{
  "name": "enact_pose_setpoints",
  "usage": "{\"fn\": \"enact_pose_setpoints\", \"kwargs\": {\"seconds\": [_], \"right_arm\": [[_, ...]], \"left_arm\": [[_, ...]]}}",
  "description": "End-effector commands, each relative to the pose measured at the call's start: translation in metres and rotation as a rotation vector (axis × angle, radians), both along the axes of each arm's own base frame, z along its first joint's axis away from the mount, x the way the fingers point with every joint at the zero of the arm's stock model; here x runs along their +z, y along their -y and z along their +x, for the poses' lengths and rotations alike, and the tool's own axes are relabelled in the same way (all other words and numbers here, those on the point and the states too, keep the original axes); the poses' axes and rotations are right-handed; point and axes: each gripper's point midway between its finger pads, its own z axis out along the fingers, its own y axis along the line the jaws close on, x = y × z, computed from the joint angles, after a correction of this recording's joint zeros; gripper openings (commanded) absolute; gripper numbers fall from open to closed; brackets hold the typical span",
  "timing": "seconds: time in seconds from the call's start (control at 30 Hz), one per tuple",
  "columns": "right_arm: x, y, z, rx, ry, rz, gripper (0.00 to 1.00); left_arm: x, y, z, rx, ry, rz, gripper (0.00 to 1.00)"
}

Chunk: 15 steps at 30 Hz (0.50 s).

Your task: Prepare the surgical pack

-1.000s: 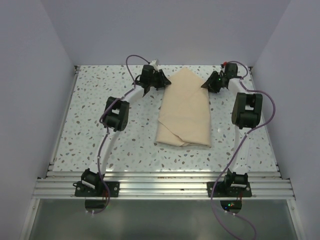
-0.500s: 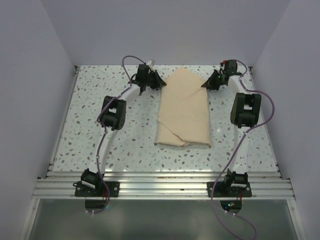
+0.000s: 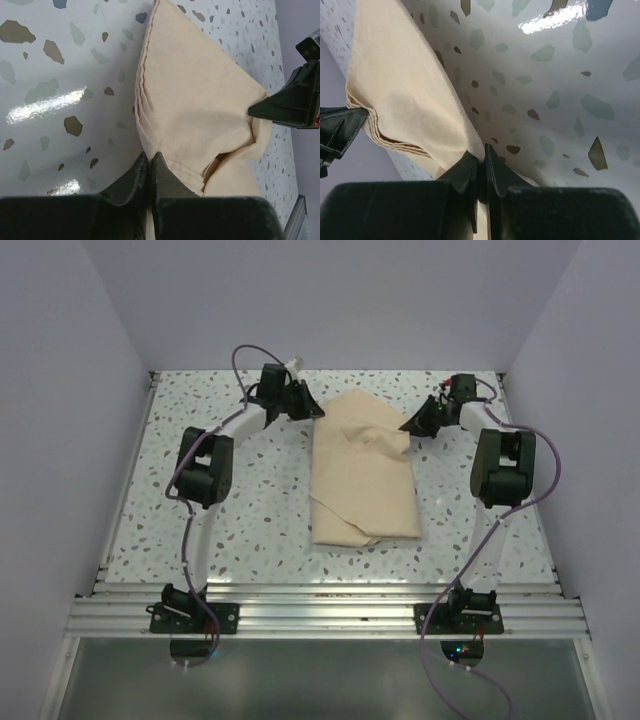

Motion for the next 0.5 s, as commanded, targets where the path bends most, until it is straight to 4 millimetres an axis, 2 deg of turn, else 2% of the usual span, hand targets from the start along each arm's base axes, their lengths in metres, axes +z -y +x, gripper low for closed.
{"fn": "enact_pose_setpoints", "kwargs": {"seconds": [0.0, 0.03, 0.17, 0.33, 0.4, 0.47], "right_arm": [[0.044, -0.005, -0.01, 0.007, 0.056, 0.031, 0.0], [0.047, -0.006, -0.014, 0.009, 0.055, 0.036, 0.0], [0.058, -0.007, -0.03, 0.032, 0.037, 0.029, 0.0], [0.073, -0.004, -0.048, 0.092, 0.049, -0.028, 0.0], [0.077, -0.001, -0.063, 0.124, 0.029, -0.066, 0.0], [0.077, 0.002, -0.075, 0.147, 0.014, -0.093, 0.0]], "left_arm": [[0.038, -0.001, -0.022, -0.066, 0.069, 0.017, 0.0], [0.048, -0.001, -0.027, -0.073, 0.078, 0.014, 0.0], [0.053, 0.001, -0.054, -0.139, 0.056, 0.018, 0.0], [0.063, -0.006, -0.09, -0.2, 0.037, 0.044, 0.0], [0.066, -0.008, -0.107, -0.229, 0.035, 0.067, 0.0], [0.059, -0.009, -0.127, -0.255, 0.011, 0.088, 0.0]]}}
